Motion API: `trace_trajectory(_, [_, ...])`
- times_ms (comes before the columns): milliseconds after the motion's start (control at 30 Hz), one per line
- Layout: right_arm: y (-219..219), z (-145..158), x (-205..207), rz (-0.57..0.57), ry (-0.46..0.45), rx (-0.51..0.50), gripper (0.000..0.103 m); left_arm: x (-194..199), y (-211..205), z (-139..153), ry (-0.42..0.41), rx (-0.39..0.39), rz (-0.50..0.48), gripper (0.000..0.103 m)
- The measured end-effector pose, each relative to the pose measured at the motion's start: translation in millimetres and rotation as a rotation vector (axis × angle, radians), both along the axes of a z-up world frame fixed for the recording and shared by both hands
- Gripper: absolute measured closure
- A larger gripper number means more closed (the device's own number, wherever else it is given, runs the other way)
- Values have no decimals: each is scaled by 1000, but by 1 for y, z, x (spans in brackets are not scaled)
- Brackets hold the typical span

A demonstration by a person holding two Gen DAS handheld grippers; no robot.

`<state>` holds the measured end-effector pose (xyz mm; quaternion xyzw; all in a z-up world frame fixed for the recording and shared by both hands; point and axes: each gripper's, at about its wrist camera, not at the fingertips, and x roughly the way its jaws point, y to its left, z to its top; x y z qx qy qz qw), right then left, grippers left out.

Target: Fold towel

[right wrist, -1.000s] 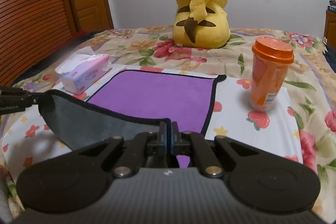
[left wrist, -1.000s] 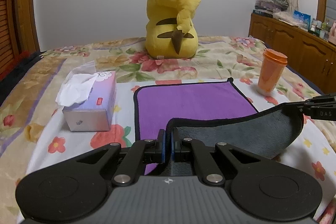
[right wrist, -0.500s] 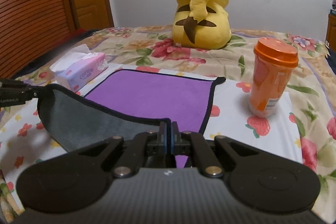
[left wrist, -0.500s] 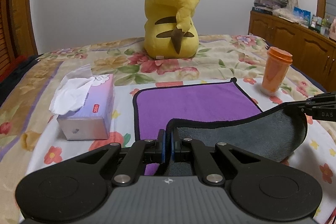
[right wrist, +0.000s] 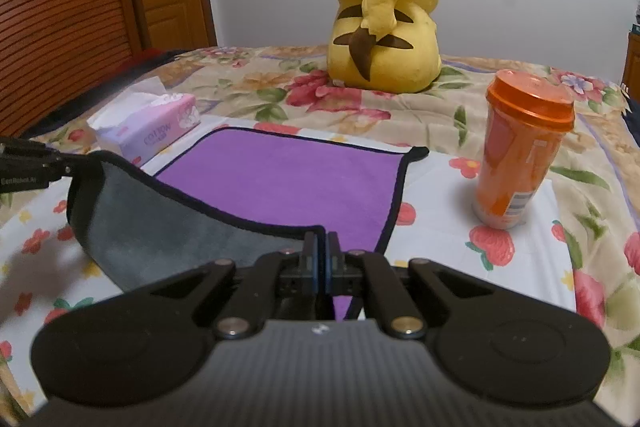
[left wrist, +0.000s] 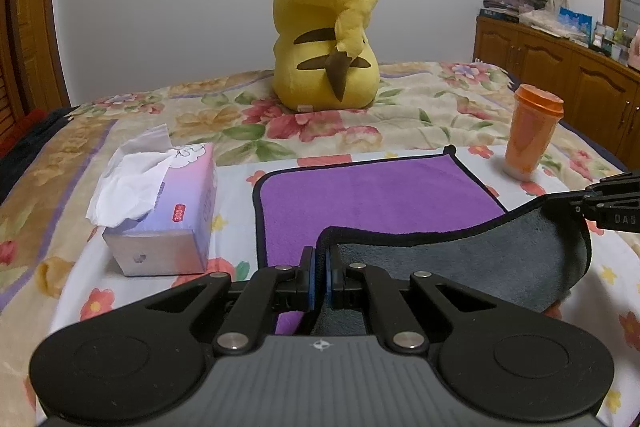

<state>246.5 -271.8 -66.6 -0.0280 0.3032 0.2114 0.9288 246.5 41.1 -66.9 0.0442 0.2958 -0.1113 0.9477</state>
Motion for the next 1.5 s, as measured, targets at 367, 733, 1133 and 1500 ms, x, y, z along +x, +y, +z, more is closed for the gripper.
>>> trace_trajectory(367, [2, 13, 4, 10, -48, 15, 99, 7, -2, 14, -31, -17, -7, 95])
trace_trajectory(733, [3, 26, 19, 14, -103, -5, 99, 25, -3, 23, -53, -18, -10, 95])
trace_trajectory(1133, [11, 30, 43, 26, -142, -51, 99, 56, -11, 28, -87, -24, -3, 95])
trace_trajectory(1500, [15, 41, 66, 30, -186, -79, 99, 87, -7, 34, -101, -6, 20, 95])
